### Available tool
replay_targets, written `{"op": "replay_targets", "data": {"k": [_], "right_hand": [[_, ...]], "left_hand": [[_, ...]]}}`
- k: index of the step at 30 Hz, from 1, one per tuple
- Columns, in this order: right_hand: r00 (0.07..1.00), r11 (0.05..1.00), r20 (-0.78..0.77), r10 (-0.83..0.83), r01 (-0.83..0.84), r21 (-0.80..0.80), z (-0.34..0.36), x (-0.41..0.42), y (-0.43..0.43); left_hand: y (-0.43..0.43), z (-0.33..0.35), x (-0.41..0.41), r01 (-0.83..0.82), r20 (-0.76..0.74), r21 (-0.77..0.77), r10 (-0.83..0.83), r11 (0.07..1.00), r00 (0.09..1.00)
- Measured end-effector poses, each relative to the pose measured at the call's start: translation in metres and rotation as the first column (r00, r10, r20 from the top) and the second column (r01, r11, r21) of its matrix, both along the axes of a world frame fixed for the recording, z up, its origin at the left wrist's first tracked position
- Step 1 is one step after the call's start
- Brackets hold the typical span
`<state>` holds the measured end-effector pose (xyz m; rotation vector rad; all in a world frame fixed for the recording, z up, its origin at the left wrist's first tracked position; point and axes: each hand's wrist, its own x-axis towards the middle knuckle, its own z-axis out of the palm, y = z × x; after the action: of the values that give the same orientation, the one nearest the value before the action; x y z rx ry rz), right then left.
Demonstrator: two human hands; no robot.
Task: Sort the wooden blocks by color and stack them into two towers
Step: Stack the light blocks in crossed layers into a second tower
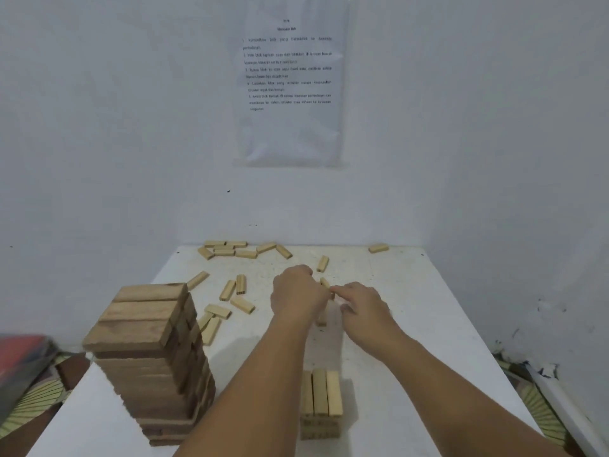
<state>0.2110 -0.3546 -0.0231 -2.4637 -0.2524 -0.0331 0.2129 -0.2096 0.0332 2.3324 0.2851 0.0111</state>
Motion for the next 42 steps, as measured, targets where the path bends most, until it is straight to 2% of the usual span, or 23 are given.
{"op": "replay_targets", "data": {"k": [2,4,8,14,16,18,22,24,28,35,42], "right_hand": [[0.994,0.962,0.05,0.101,-0.085,-0.259,-0.005,0.018,0.004],[0.985,0.921,0.089,0.151,-0.108,-0.373,-0.009,0.03,0.004],[0.988,0.953,0.126,0.089,-0.047,-0.3,-0.016,0.041,-0.002],[0.985,0.994,0.172,-0.016,0.033,-0.101,-0.028,0.046,-0.016],[0.988,0.999,0.153,-0.003,0.009,-0.039,-0.025,0.046,-0.019],[0.991,0.999,0.129,0.035,-0.029,-0.045,-0.022,0.048,-0.02],[0.997,0.997,0.055,0.057,-0.054,-0.063,-0.021,0.054,-0.019],[0.997,0.998,0.064,0.049,-0.047,-0.044,-0.024,0.056,-0.019],[0.994,0.999,0.104,0.044,-0.046,0.012,-0.033,0.058,-0.021],[0.989,0.996,0.15,0.001,-0.014,0.088,-0.047,0.068,-0.023],[0.995,0.985,0.093,-0.022,0.006,0.173,-0.048,0.066,-0.043]], "left_hand": [[-0.001,-0.007,0.019,0.069,-0.066,0.156,-0.06,0.985,0.996],[-0.001,-0.012,0.034,0.125,-0.107,0.269,-0.099,0.955,0.989],[-0.006,-0.021,0.051,0.18,-0.145,0.488,-0.124,0.854,0.982],[-0.007,-0.02,0.062,0.199,-0.154,0.385,-0.15,0.901,0.977],[-0.009,-0.017,0.063,0.207,-0.145,0.371,-0.164,0.905,0.976],[-0.008,-0.014,0.064,0.222,-0.133,0.347,-0.187,0.911,0.973],[-0.006,-0.002,0.066,0.355,-0.294,0.389,-0.251,0.85,0.922],[-0.006,-0.001,0.066,0.405,-0.325,0.399,-0.286,0.822,0.901],[-0.006,-0.008,0.069,0.436,-0.297,0.434,-0.332,0.788,0.895],[-0.01,-0.012,0.081,0.452,-0.29,0.41,-0.356,0.792,0.888],[-0.036,-0.018,0.08,0.504,-0.279,0.454,-0.42,0.734,0.863]]}}
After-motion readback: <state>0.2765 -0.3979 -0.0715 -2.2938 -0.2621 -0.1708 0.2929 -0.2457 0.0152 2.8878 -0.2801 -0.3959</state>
